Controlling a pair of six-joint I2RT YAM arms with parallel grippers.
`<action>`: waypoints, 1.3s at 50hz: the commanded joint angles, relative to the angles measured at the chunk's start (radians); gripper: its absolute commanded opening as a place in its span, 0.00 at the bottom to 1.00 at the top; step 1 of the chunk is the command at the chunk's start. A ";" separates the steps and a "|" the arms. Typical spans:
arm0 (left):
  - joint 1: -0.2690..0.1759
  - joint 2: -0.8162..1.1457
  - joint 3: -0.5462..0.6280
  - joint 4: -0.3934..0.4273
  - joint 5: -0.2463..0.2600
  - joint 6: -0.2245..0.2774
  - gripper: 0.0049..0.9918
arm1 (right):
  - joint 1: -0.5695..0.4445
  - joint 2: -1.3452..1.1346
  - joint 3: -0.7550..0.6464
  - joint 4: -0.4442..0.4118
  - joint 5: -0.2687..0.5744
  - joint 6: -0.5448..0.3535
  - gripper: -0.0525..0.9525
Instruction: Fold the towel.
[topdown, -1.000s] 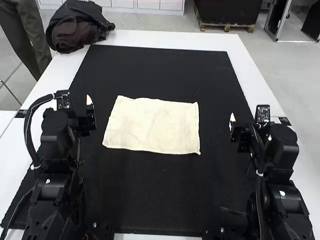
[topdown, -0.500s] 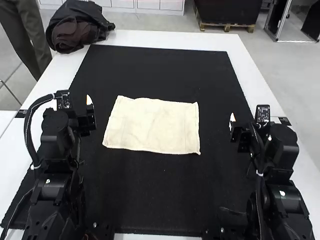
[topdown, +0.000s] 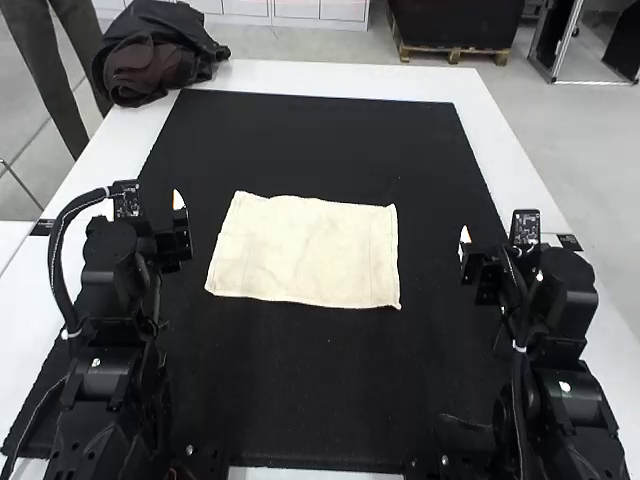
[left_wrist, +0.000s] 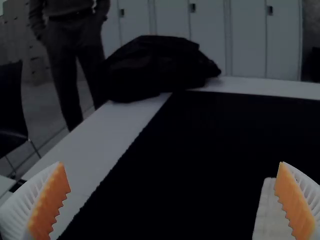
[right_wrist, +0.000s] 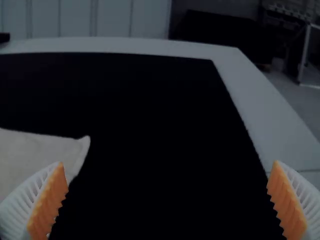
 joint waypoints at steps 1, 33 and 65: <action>-0.008 -0.013 -0.004 0.007 0.001 -0.007 0.97 | -0.013 -0.006 -0.006 -0.005 -0.014 -0.008 0.97; -0.006 -0.013 -0.004 0.130 0.011 0.103 0.96 | -0.029 -0.006 -0.006 0.170 -0.014 -0.162 0.95; -0.008 0.348 0.358 0.293 0.024 0.252 0.93 | -0.122 0.541 0.456 0.253 -0.103 0.067 0.95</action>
